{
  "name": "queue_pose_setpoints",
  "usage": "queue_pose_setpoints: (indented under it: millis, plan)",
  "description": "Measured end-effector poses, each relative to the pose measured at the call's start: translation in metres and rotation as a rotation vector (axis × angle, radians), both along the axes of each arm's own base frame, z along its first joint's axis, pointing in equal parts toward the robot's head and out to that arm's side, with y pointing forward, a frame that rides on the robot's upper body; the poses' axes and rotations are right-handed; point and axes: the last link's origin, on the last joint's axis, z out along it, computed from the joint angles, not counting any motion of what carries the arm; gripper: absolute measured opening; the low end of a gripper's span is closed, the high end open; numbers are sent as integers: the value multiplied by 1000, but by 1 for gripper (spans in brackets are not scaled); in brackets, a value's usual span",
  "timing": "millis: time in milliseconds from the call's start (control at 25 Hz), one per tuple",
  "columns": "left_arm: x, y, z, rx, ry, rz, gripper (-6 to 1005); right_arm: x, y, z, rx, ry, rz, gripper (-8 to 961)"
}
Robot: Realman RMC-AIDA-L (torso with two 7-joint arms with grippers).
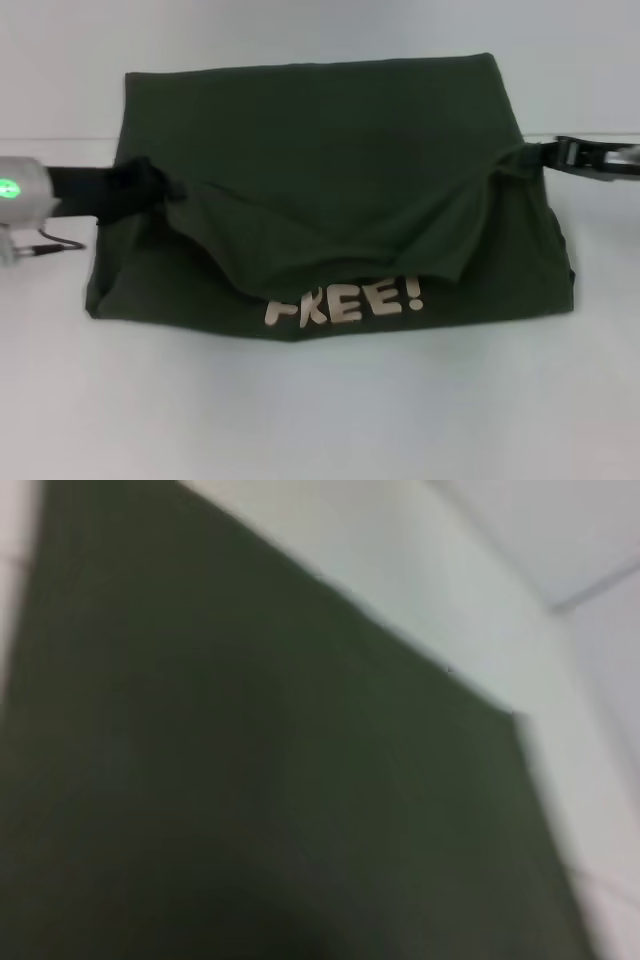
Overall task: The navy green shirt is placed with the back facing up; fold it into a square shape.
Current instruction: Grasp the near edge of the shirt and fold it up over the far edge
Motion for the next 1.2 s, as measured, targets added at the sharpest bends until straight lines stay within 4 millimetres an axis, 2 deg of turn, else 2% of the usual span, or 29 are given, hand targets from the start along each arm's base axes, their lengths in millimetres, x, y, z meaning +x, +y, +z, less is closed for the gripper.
queue_pose_setpoints:
  millis: [160,280,520,680,920,1080,1200]
  plan:
    - [-4,12,-24,34,182,48,27,-4,16,-29,47,-156,-14,25]
    - [-3,17,-24,68,238,38,27,-7,19,-39,74,-204,-12,26]
    - [-1,25,2,180,216,54,27,-19,31,-21,152,-173,4,28]
    - [6,34,7,207,214,47,27,-30,42,-11,190,-165,16,30]
    - [12,40,-9,198,249,34,27,-30,50,-28,201,-250,-2,32]
    - [11,40,-13,201,258,38,27,-33,50,-42,197,-319,14,33]
    - [9,39,-16,204,261,44,27,-36,51,-44,197,-328,21,34]
